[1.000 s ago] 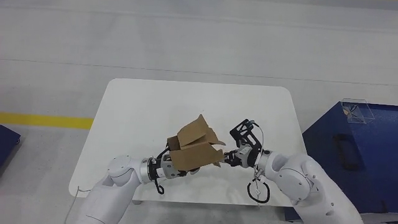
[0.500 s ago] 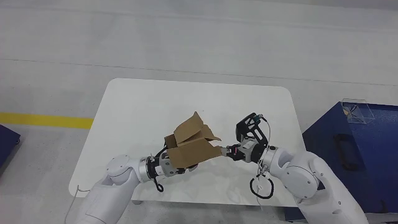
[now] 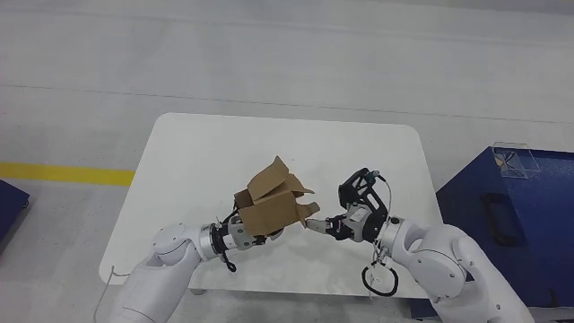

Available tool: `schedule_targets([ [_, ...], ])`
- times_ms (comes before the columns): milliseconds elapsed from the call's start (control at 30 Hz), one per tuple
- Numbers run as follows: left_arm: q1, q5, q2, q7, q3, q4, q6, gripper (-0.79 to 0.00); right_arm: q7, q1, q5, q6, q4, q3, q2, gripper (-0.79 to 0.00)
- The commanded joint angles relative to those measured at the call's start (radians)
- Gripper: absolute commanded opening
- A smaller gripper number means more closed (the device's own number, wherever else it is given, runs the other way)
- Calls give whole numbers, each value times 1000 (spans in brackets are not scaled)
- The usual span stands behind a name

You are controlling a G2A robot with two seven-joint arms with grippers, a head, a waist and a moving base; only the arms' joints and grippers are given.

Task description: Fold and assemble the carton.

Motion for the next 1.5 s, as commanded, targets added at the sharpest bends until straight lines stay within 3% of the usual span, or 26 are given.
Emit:
schedule_targets([
  [0, 1, 4, 0, -5, 4, -3, -9, -785, 1, 14, 2, -1, 11, -20, -3, 0],
  [267, 1, 17, -1, -30, 12, -9, -48, -785, -8, 31, 14, 13, 45, -10, -7, 0],
  [667, 27, 100, 7, -123, 21, -74, -191, -785, 11, 27, 6, 18, 62, 32, -4, 0],
  [1133, 36, 129, 10, -124, 37, -95, -201, -785, -1, 80, -34, 53, 83, -47, -21, 0],
  [1467, 27, 102, 12, -121, 28, -76, -198, -785, -1, 34, 22, 42, 59, 74, -10, 0],
])
